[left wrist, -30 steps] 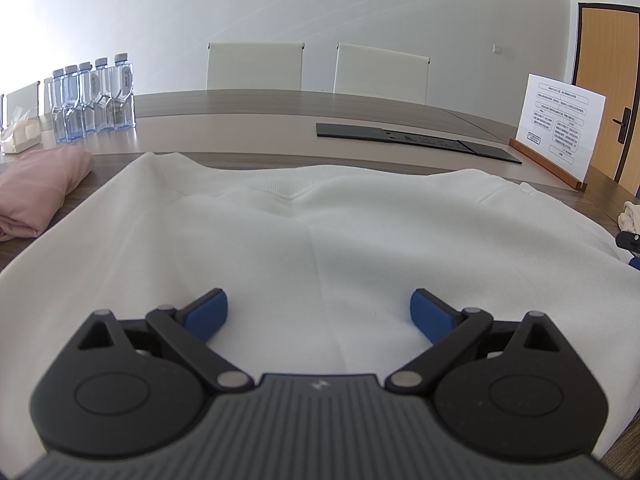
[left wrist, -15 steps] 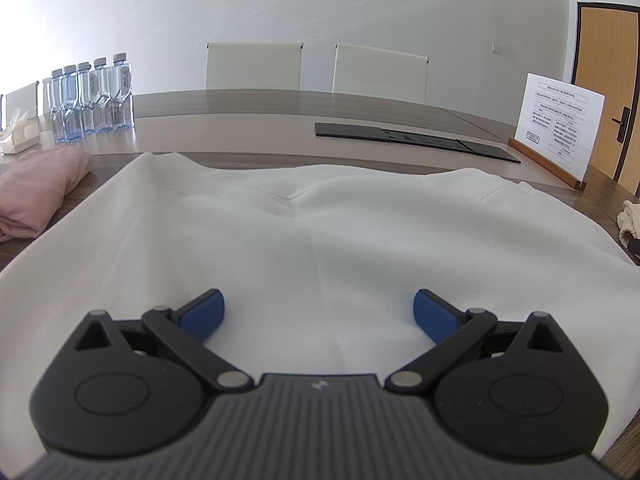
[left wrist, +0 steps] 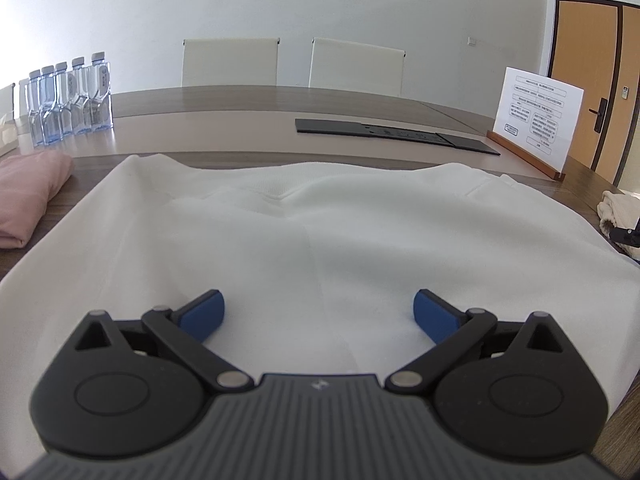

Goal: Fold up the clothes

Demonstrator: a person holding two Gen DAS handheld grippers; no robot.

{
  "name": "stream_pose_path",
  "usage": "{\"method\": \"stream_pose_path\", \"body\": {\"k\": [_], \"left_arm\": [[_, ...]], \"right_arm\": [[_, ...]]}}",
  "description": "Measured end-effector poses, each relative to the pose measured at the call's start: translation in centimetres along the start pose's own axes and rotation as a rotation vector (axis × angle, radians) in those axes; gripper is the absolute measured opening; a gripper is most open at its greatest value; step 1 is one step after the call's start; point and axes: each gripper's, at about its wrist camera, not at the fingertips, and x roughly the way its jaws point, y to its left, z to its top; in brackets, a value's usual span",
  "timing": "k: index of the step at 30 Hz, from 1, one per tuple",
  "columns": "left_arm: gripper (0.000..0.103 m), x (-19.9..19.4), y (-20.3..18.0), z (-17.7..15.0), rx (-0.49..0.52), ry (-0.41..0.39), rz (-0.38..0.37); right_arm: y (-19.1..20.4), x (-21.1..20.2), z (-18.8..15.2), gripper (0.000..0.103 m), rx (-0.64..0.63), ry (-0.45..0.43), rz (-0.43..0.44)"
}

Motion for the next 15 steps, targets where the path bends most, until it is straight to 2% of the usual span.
{"method": "stream_pose_path", "body": {"k": [6, 10, 12, 15], "left_arm": [[0.102, -1.5, 2.4, -0.8, 0.026, -0.018, 0.003], [0.102, -2.8, 4.6, -1.1, 0.027, -0.018, -0.078], [0.102, -3.6, 5.1, -1.2, 0.089, -0.025, -0.104], [0.102, -5.4, 6.3, -1.5, 0.200, -0.028, -0.158]], "right_arm": [[-0.8, -0.2, 0.3, 0.058, 0.014, 0.033, 0.046], [-1.3, -0.5, 0.8, 0.063, 0.004, 0.062, 0.102], [-1.1, -1.1, 1.3, 0.063, -0.051, 0.077, 0.140], [0.2, -3.1, 2.5, 0.065, -0.236, 0.087, 0.236]]}}
